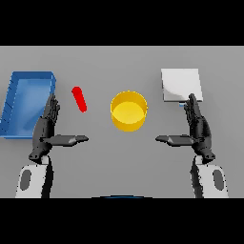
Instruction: Pick up the red beaker and tilt it to pour out 1 green nut into yellow bowl. Pick up the yellow bowl and place it on the metallic measuring scale.
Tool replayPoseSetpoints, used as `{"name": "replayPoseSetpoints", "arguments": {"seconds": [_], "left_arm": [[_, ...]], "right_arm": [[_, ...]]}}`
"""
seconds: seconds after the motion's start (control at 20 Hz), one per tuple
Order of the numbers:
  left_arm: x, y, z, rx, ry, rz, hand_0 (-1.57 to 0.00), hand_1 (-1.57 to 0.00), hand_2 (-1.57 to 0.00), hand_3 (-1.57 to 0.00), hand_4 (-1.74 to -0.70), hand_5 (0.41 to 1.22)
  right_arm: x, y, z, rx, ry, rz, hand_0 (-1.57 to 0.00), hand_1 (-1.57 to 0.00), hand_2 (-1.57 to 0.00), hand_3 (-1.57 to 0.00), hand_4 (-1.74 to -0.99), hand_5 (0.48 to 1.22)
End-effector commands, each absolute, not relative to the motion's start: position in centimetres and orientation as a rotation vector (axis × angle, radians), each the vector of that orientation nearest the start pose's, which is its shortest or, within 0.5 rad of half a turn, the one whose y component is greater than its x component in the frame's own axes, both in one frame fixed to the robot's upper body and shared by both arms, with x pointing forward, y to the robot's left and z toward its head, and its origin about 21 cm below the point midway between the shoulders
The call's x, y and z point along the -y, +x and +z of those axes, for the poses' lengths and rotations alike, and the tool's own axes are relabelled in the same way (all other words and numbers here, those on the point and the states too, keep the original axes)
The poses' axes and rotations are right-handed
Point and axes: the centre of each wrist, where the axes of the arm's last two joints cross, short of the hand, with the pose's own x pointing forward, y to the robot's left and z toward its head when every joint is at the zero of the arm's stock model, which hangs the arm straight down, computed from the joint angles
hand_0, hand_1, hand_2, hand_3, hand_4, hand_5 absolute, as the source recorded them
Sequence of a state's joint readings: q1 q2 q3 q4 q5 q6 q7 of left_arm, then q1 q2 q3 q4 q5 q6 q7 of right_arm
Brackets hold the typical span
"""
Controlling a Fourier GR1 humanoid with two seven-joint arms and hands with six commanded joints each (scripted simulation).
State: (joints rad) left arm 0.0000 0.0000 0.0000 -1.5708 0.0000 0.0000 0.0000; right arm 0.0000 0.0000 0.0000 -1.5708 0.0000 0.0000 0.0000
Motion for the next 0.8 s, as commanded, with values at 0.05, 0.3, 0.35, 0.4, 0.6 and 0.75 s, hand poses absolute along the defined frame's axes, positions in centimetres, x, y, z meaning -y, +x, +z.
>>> {"name": "replayPoseSetpoints", "arguments": {"seconds": [0.05,0.3,0.35,0.4,0.6,0.75], "left_arm": [[-22.9,24.8,-0.3,1.572,0.0,0.001,0.0,0.0,0.0,0.0,-1.14,0.66],[-23.0,23.7,0.5,1.615,0.039,-0.091,0.0,0.0,0.0,0.0,-1.14,0.66],[-22.8,22.8,0.9,1.644,0.057,-0.148,0.0,0.0,0.0,0.0,-1.14,0.66],[-22.7,22.1,1.2,1.636,0.067,-0.183,0.0,0.0,0.0,0.0,-1.14,0.66],[-22.4,21.2,2.4,1.6,0.068,-0.241,0.0,0.0,0.0,0.0,-1.14,0.655],[-22.2,22.4,2.2,1.555,0.069,-0.25,0.0,0.0,0.0,0.0,-1.14,0.649]], "right_arm": [[22.6,24.9,-0.3,1.571,0.001,0.0,0.0,0.0,0.0,0.0,-1.071,0.578],[22.4,24.5,0.5,1.662,-0.114,0.127,0.0,0.0,0.0,0.0,-1.071,0.578],[21.9,23.6,0.5,1.706,-0.166,0.204,0.0,0.0,0.0,0.0,-1.072,0.577],[21.6,23.1,0.5,1.714,-0.209,0.251,0.0,0.0,0.0,0.0,-1.066,0.576],[21.5,23.0,1.3,1.714,-0.217,0.294,0.0,0.0,0.0,0.0,-1.103,0.592],[21.1,23.0,1.4,1.711,-0.189,0.295,0.0,0.0,0.0,0.0,-1.147,0.614]]}}
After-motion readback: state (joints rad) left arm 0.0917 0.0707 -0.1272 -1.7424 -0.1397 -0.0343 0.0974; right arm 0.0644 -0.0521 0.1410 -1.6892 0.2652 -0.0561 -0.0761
